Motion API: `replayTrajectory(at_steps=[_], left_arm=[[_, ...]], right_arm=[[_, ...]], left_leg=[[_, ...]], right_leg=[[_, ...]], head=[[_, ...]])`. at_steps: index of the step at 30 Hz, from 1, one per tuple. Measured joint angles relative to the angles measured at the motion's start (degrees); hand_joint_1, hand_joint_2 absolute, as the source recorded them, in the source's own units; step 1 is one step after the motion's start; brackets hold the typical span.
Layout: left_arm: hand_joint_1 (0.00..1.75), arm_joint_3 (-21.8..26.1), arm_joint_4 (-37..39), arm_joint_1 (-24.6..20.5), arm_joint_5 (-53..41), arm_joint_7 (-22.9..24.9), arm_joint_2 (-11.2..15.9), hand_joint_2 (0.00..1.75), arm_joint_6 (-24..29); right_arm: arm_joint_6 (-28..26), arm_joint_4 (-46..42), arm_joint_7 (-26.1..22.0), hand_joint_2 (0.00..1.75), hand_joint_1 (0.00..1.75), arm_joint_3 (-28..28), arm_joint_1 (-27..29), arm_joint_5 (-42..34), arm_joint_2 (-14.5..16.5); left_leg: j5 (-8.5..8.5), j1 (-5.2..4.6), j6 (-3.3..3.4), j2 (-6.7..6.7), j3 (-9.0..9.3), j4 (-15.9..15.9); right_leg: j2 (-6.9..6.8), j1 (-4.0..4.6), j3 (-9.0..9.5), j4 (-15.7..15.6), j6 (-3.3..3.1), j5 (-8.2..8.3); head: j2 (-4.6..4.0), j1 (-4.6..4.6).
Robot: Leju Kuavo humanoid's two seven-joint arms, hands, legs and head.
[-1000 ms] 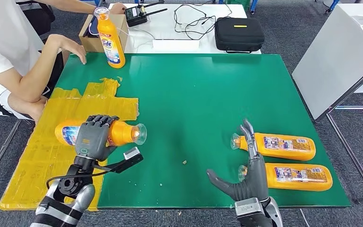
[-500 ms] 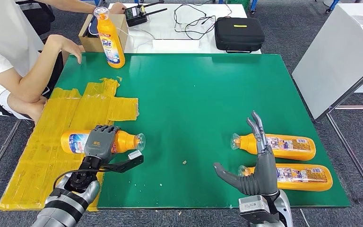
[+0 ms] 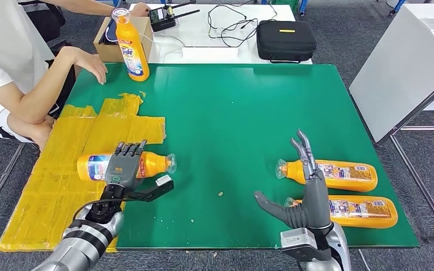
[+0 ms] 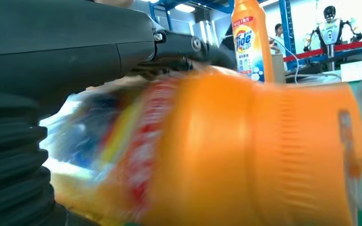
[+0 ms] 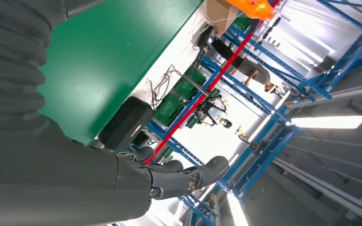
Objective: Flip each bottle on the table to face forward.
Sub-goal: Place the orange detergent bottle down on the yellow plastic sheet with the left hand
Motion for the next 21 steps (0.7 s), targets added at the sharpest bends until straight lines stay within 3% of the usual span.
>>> replayTrajectory(at_steps=[15, 21], left_arm=[[0.00, 0.09, 1.55, -0.80, 0.06, -0.29, -0.69, 1.75, -1.53], [0.00, 0.63, -0.08, -0.28, 5.74, -4.17, -1.37, 1.75, -4.48]], right_arm=[[0.02, 0.84, 0.48, 1.75, 0.00, 0.00, -0.02, 0.11, -0.22], [-0.07, 1.15, 1.43, 1.75, 0.00, 0.00, -0.04, 2.24, -0.08]], left_leg=[[0.01, 0.00, 0.00, -0.03, 0.01, 0.00], [0.01, 0.00, 0.00, -0.07, 0.06, -0.01]], right_leg=[[-0.01, 0.00, 0.05, 0.00, 0.00, 0.00], [-0.01, 0.00, 0.11, 0.00, 0.00, 0.00]], head=[[0.00, 0.00], [0.00, -0.01]])
